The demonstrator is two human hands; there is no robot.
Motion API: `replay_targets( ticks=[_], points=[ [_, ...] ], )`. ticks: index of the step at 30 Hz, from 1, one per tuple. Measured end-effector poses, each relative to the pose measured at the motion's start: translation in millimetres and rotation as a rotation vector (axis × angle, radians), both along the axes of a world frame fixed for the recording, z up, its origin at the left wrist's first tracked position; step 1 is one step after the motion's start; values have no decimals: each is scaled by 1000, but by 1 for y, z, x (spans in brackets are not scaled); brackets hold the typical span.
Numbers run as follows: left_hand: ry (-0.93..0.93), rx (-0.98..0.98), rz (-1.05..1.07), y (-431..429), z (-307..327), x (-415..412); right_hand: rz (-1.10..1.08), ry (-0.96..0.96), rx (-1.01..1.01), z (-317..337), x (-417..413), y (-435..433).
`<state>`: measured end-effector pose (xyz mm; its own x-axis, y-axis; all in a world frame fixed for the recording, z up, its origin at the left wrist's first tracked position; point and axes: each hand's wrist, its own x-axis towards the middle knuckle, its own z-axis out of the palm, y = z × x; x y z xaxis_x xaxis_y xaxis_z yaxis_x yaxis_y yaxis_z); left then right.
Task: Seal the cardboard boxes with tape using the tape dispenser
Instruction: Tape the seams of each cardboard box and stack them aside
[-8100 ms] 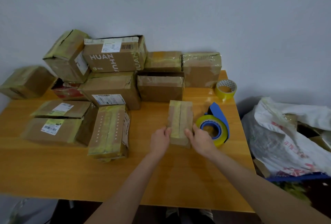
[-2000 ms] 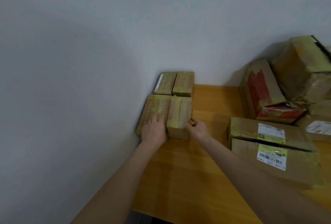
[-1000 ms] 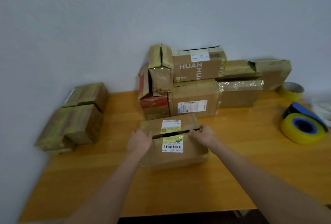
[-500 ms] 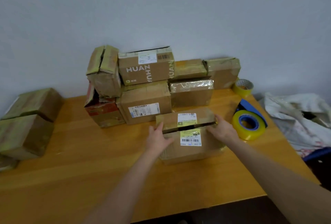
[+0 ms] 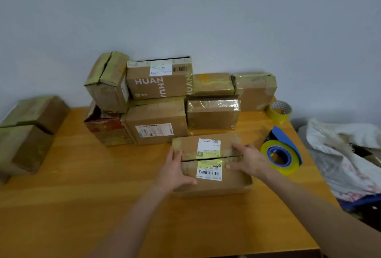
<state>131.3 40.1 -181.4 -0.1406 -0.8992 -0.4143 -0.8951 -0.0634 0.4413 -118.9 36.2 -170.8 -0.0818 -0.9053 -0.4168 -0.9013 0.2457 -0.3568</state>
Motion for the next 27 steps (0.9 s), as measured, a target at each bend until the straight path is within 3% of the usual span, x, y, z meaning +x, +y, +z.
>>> replay_targets(
  ticks=[5, 10, 15, 23, 27],
  points=[
    [-207, 99, -136, 11, -1, -10, 161, -17, 46, 4, -27, -1],
    [-410, 5, -213, 14, 8, -23, 246, 43, 12, 1, -40, -1],
    [-370, 33, -158, 21, 9, -33, 295, 102, -4, 3, -40, 4],
    [-374, -24, -242, 30, 4, -38, 299, 165, -10, 1, -34, 8],
    [-369, -6, -270, 24, 4, -32, 274, 70, -16, -2, -40, 6]
  ],
)
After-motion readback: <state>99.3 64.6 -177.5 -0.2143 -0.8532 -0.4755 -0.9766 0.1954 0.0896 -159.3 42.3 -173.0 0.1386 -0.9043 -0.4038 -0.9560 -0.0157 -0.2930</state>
